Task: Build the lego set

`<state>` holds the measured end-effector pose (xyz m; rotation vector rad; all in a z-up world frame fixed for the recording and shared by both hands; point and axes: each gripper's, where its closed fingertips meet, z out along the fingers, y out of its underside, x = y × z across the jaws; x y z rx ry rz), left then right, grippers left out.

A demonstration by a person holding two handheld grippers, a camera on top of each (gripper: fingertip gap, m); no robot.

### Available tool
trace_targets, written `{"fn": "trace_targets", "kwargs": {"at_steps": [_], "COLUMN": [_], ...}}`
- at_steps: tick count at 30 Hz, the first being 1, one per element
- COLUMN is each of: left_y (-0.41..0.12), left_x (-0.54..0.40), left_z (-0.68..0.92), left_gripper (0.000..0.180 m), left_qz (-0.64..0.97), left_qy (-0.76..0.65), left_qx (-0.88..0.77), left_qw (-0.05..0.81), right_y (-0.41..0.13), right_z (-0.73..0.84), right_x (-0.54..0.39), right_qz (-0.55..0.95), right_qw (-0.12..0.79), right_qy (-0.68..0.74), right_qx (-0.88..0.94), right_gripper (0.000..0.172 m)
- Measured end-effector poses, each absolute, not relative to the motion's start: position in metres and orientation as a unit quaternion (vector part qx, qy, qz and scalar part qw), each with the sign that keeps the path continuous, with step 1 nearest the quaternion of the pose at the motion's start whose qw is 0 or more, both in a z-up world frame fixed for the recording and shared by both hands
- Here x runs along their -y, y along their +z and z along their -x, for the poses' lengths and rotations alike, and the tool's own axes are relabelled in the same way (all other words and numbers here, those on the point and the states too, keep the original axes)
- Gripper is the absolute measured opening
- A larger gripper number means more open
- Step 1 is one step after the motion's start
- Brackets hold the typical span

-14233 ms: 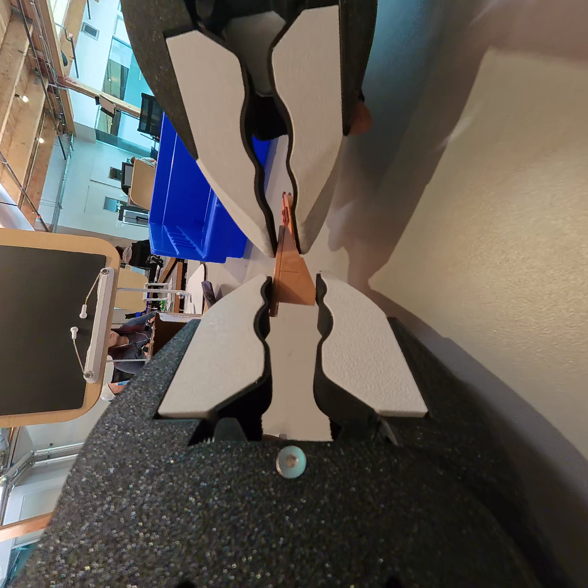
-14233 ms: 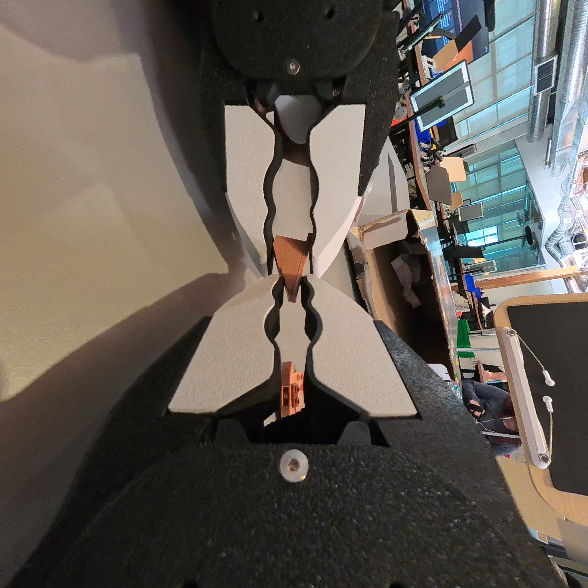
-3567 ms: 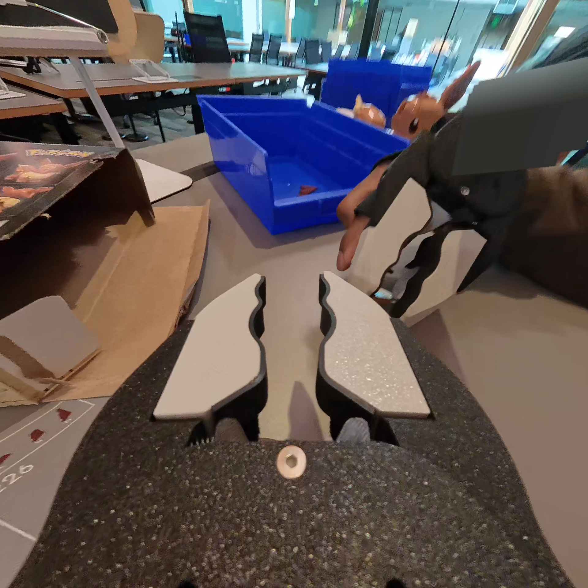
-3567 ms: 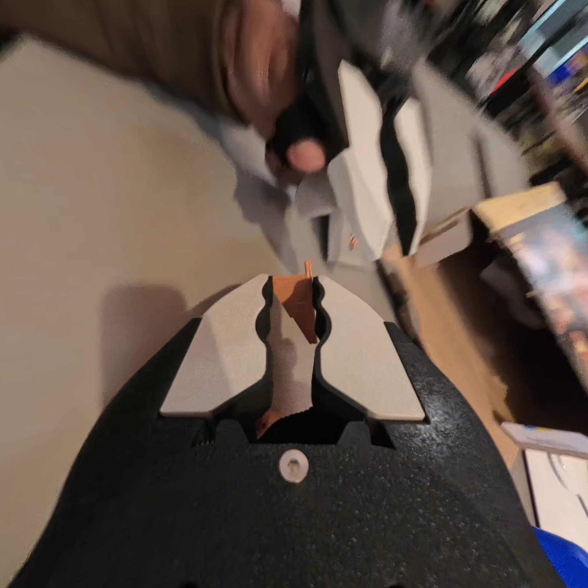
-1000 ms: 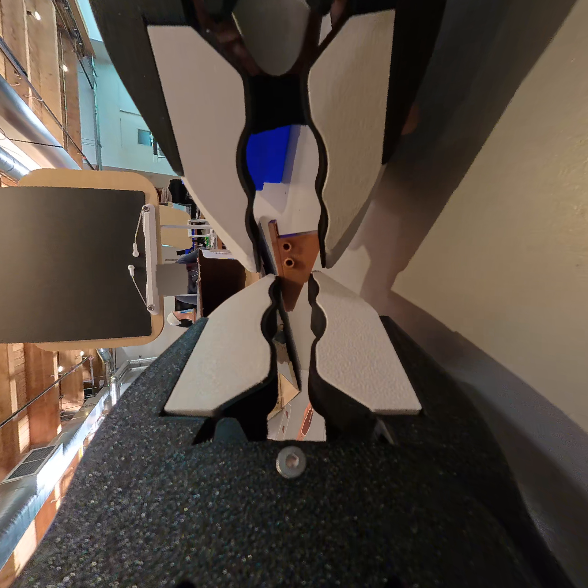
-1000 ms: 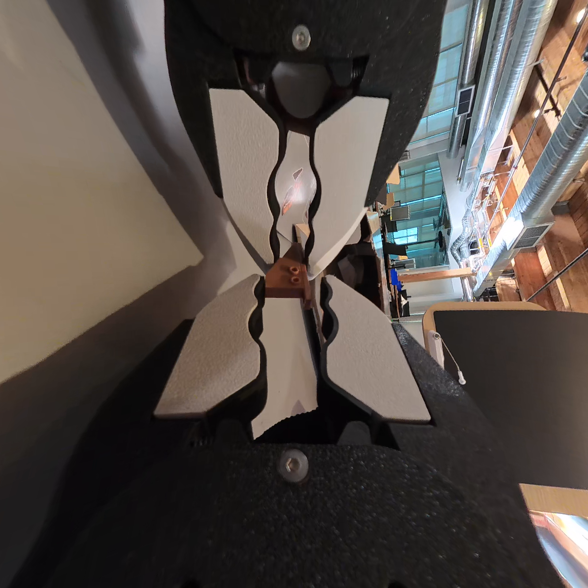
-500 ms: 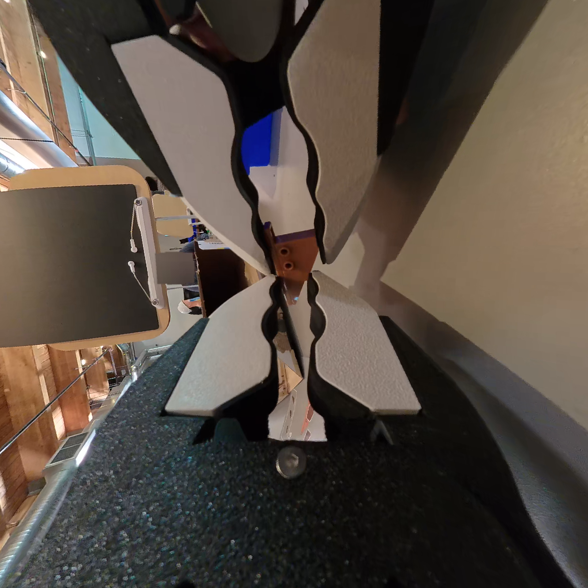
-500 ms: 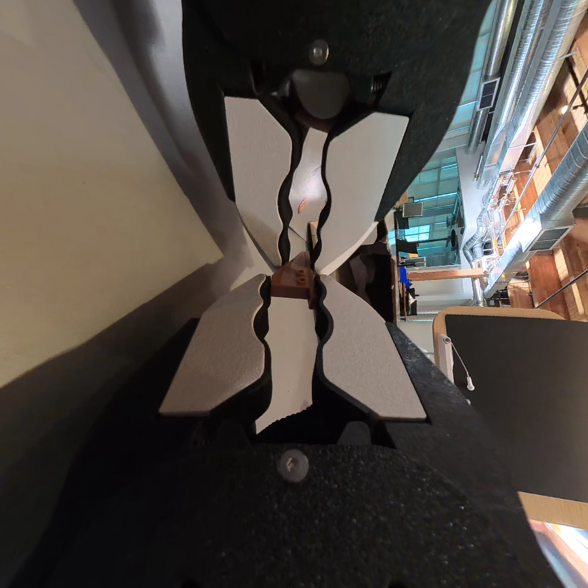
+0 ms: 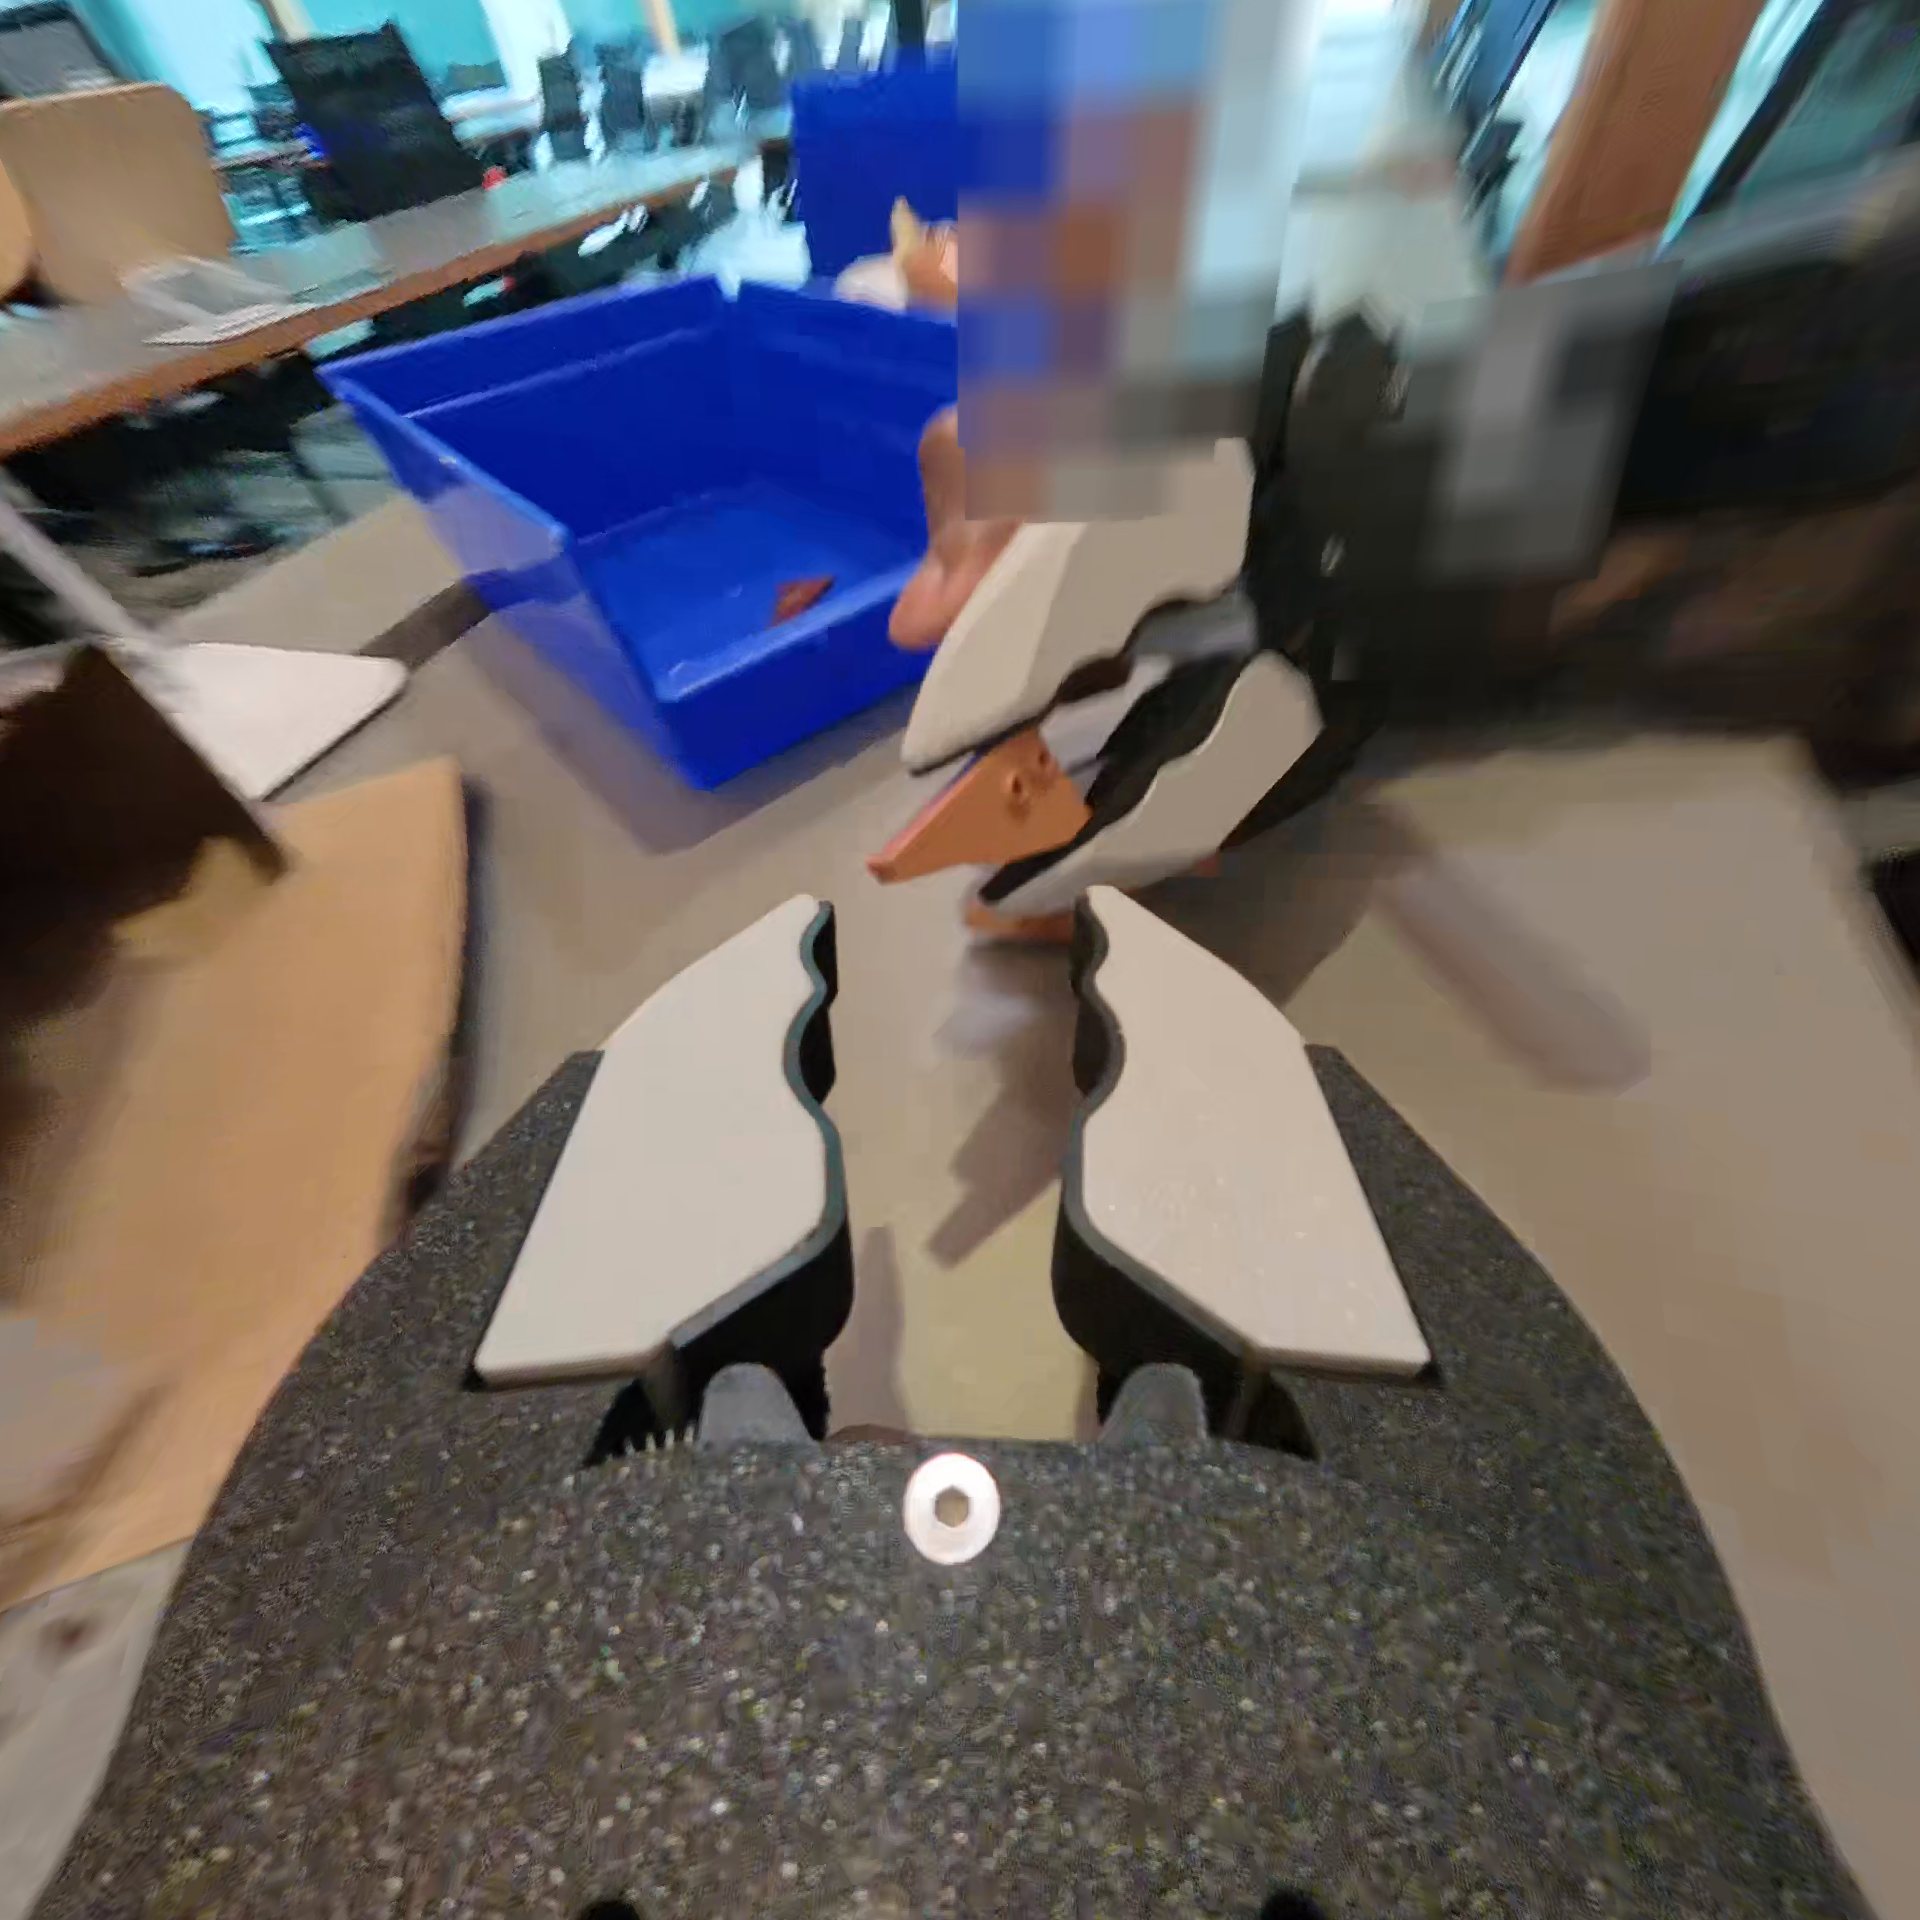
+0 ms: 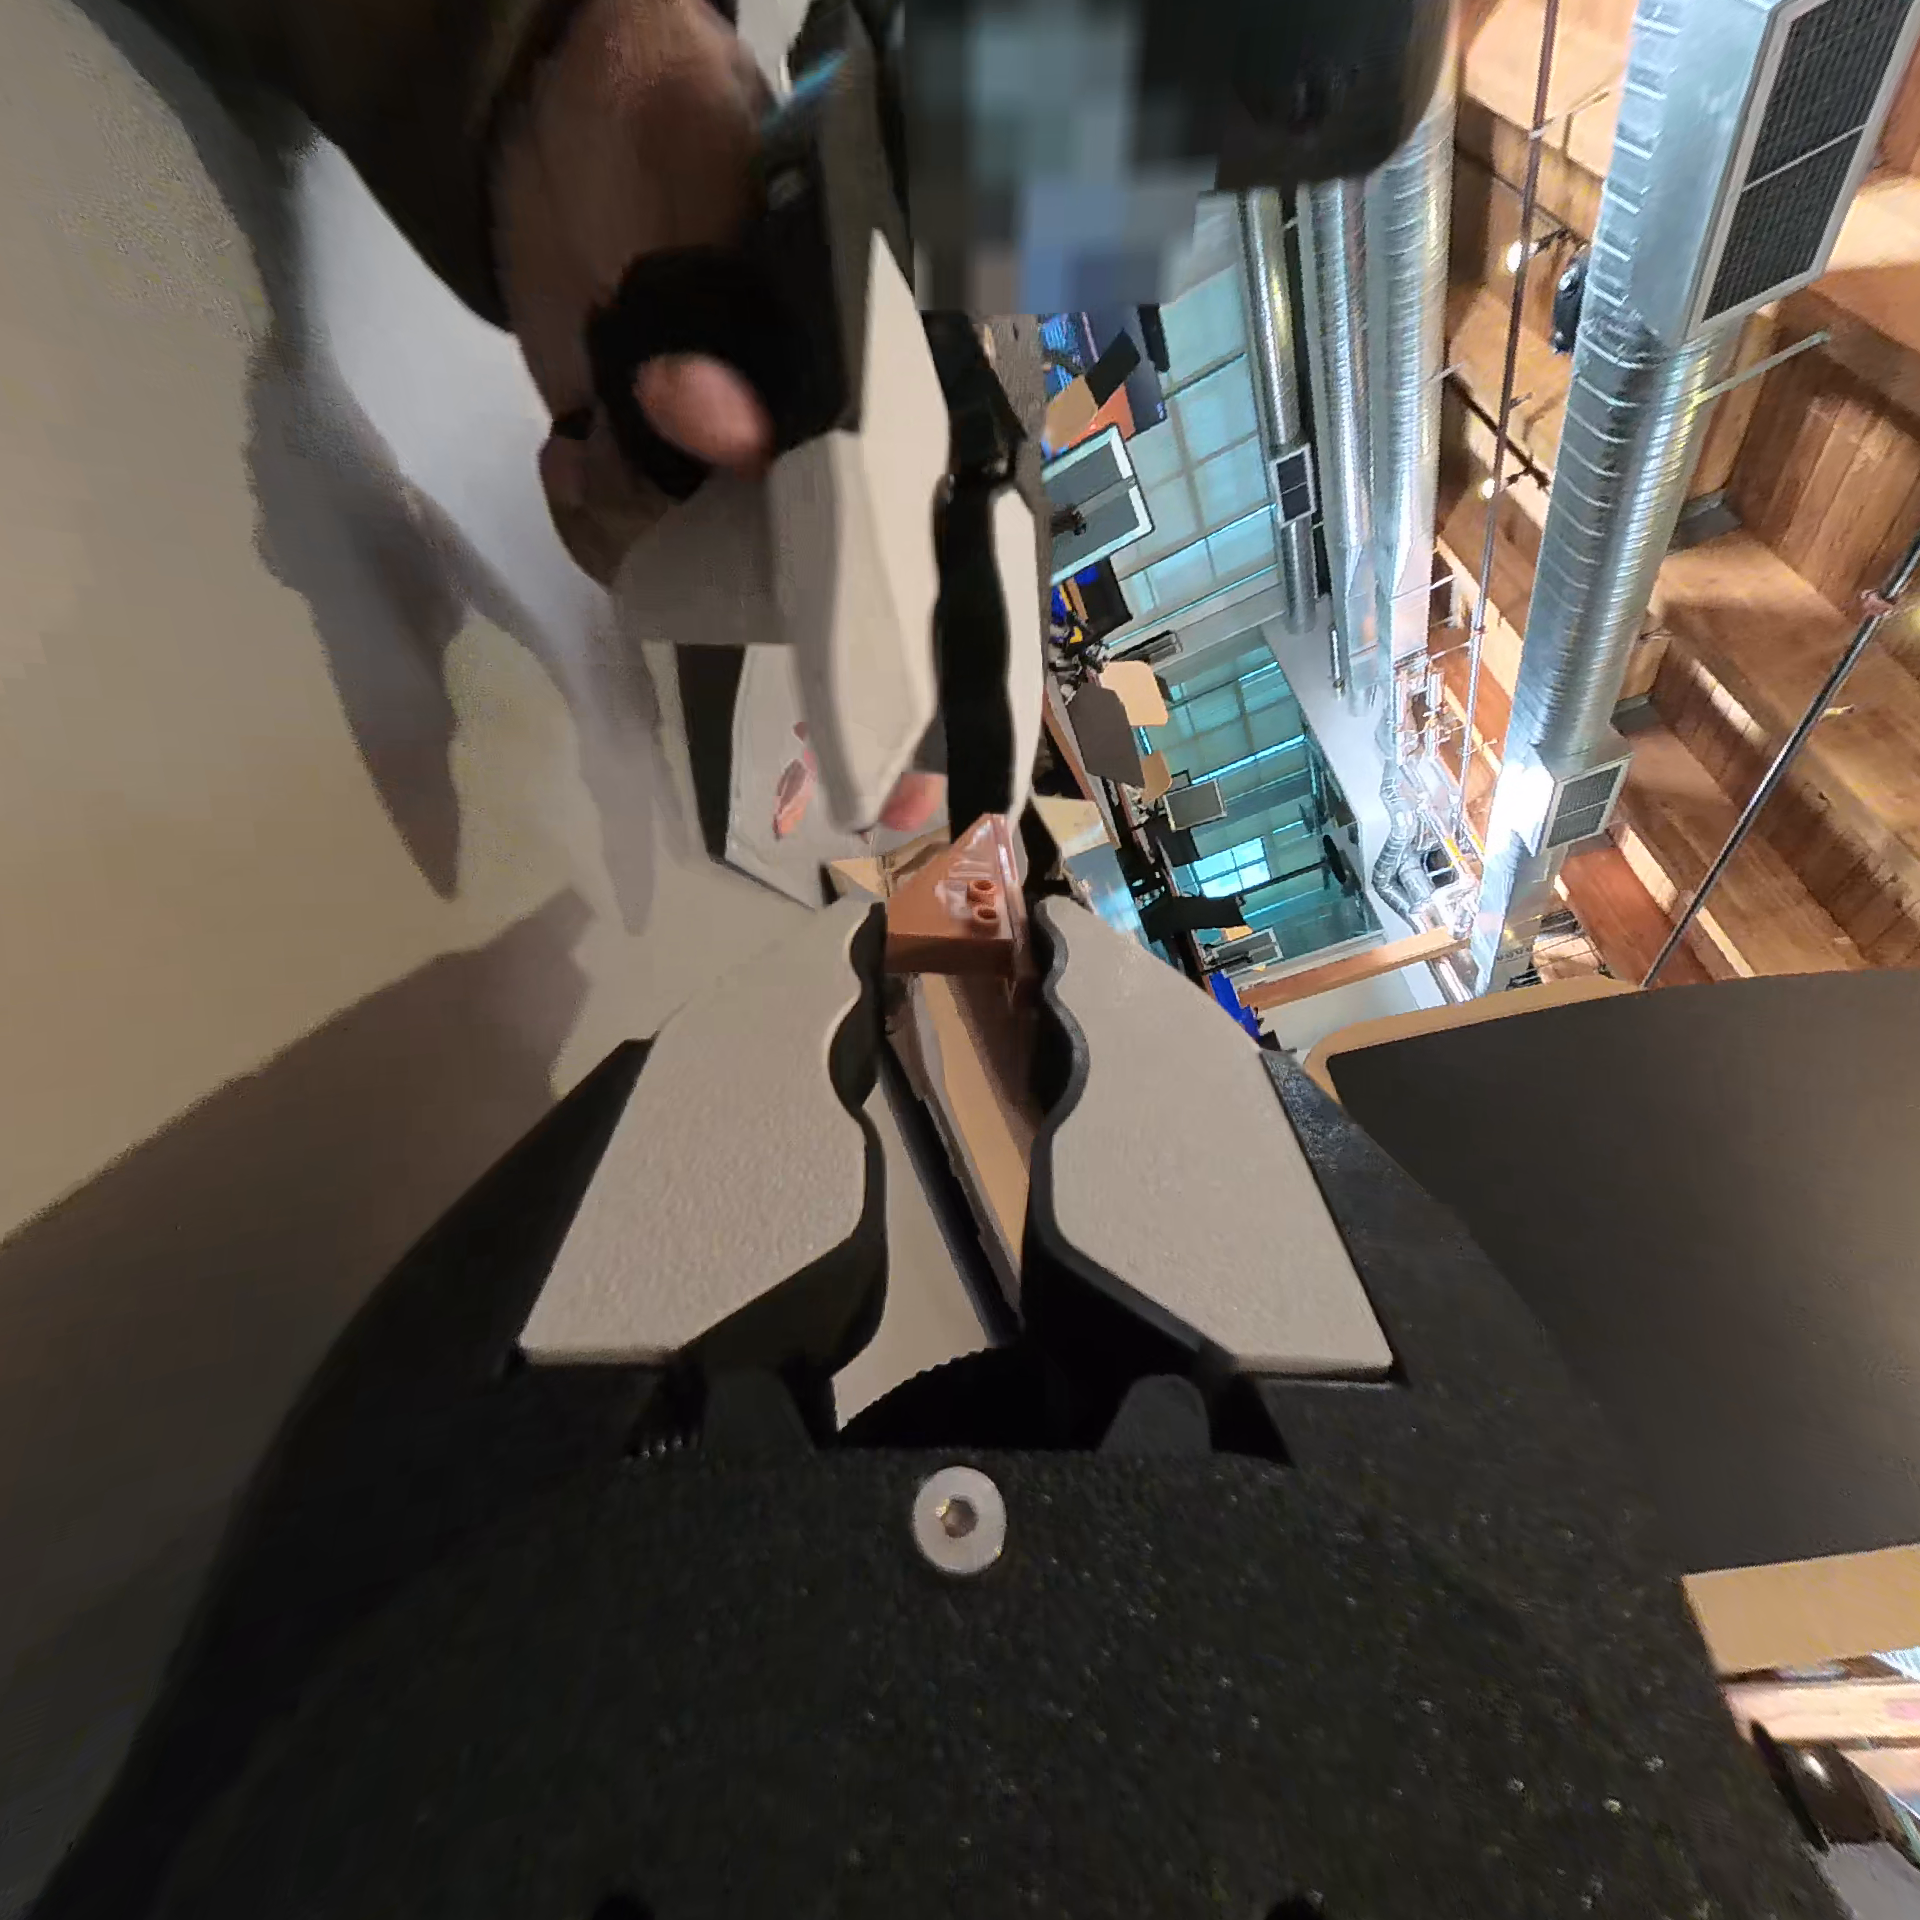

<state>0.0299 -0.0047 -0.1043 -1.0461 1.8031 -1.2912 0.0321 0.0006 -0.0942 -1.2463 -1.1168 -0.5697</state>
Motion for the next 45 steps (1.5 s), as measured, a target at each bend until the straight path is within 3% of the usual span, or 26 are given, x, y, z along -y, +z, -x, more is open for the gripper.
{"fn": "trace_targets", "kwargs": {"at_steps": [3,8,14,21,29,34,45], "left_y": [-0.088,-0.092,-0.087,-0.082,-0.078,-0.087,-0.100], "left_x": [0.015,0.025,0.033,0.021,-0.027,-0.026,-0.014], "left_z": [-0.025,-0.024,-0.019,-0.025,-0.036,-0.042,-0.045], "left_gripper": [0.042,0.033,0.009,0.008,0.008,0.008,0.008], "left_qz": [0.396,0.399,0.372,0.387,0.470,0.478,0.472], "left_qy": [-0.589,-0.620,-0.651,-0.643,-0.595,-0.568,-0.540], "left_qx": [-0.645,-0.636,-0.629,-0.611,-0.554,-0.565,-0.601], "left_qw": [0.283,0.227,0.208,0.251,0.344,0.360,0.354], "right_y": [-0.090,-0.086,-0.087,-0.097,-0.144,-0.184,-0.188], "right_z": [-0.026,-0.018,-0.018,-0.036,-0.101,-0.092,-0.075], "right_x": [0.002,0.006,0.006,0.006,0.035,0.061,0.047], "right_qz": [0.534,0.523,0.521,0.584,0.847,0.918,0.913], "right_qw": [0.645,0.655,0.653,0.605,0.461,0.356,0.368], "right_qy": [-0.241,-0.233,-0.235,-0.214,-0.075,-0.032,0.025], "right_qx": [0.490,0.493,0.497,0.498,0.253,0.170,0.177], "right_gripper": [0.025,0.025,0.025,0.041,0.035,0.054,0.051]}}
